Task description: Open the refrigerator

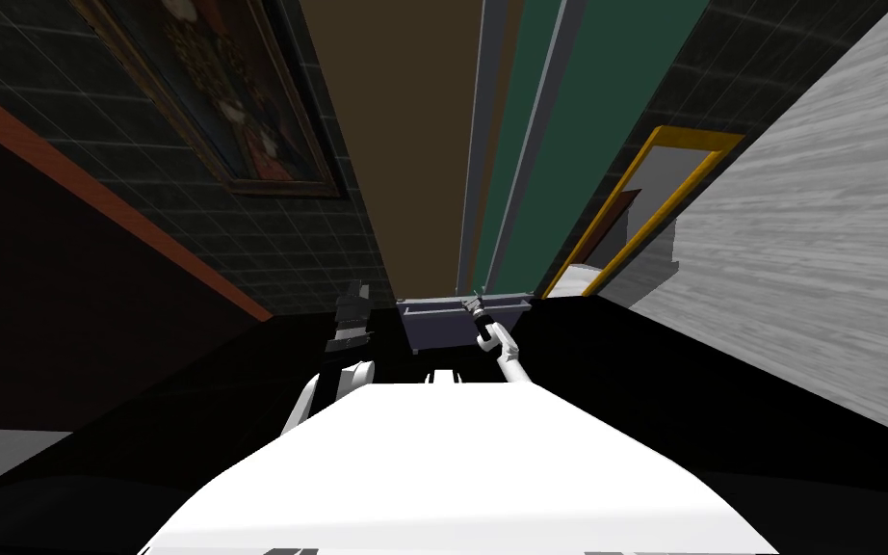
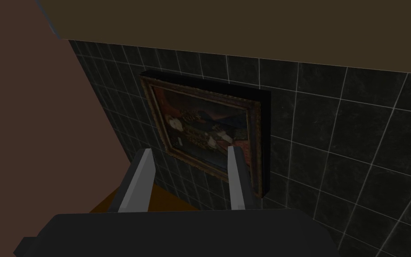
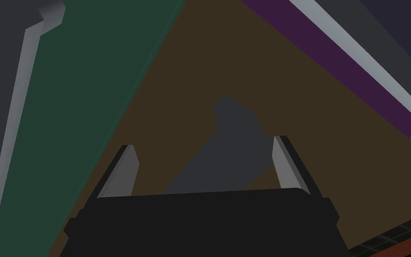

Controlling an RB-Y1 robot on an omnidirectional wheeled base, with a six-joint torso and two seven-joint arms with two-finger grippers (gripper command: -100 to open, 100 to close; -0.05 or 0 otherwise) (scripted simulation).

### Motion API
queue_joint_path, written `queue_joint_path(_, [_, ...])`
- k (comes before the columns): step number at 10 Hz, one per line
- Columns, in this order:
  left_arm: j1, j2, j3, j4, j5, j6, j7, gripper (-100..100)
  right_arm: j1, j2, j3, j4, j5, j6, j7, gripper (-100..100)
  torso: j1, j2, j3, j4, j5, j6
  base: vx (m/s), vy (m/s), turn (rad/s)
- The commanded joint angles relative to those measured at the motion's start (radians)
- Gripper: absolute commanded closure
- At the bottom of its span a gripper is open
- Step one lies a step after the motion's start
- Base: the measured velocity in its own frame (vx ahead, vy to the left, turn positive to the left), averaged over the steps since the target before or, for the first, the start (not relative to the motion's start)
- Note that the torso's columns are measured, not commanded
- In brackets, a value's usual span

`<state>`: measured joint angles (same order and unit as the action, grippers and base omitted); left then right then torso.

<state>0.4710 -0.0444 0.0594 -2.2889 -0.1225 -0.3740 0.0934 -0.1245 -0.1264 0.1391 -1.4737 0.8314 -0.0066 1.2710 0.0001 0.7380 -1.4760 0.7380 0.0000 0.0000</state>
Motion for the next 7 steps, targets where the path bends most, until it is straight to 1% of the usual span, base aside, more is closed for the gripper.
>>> queue_joint_path(1, [0.0, 0.0, 0.0, 0.0, 0.0, 0.0, 0.0, 0, -0.037, 0.021, 0.012, 0.045, 0.04, 0.036, 0.071, -100, 0.0, 0.0, 0.0, 0.0, 0.0, 0.0, -0.002, -0.007, -0.005])
queue_joint_path(3, [0.0, 0.0, 0.0, 0.0, 0.0, 0.0, 0.0, 0, -0.06, 0.041, 0.018, 0.072, 0.065, 0.056, 0.112, -100, 0.0, 0.0, 0.0, 0.0, 0.0, 0.0, -0.001, -0.007, -0.004])
queue_joint_path(5, [0.0, 0.0, 0.0, 0.0, 0.0, 0.0, 0.0, 0, -0.075, 0.062, 0.022, 0.09, 0.082, 0.07, 0.14, -100, 0.0, 0.0, 0.0, 0.0, 0.0, 0.0, 0.0, -0.003, -0.002])
queue_joint_path(6, [0.0, 0.0, 0.0, 0.0, 0.0, 0.0, 0.0, 0, -0.067, 0.053, 0.023, 0.08, 0.075, 0.068, 0.128, -100, 0.0, 0.0, 0.0, 0.0, 0.0, 0.0, 0.0, 0.0, 0.0])
queue_joint_path(7, [0.0, 0.0, 0.0, 0.0, 0.0, 0.0, 0.0, 0, -0.067, 0.055, 0.022, 0.081, 0.077, 0.067, 0.132, -100, 0.0, 0.0, 0.0, 0.0, 0.0, 0.0, 0.0, 0.0, 0.0])
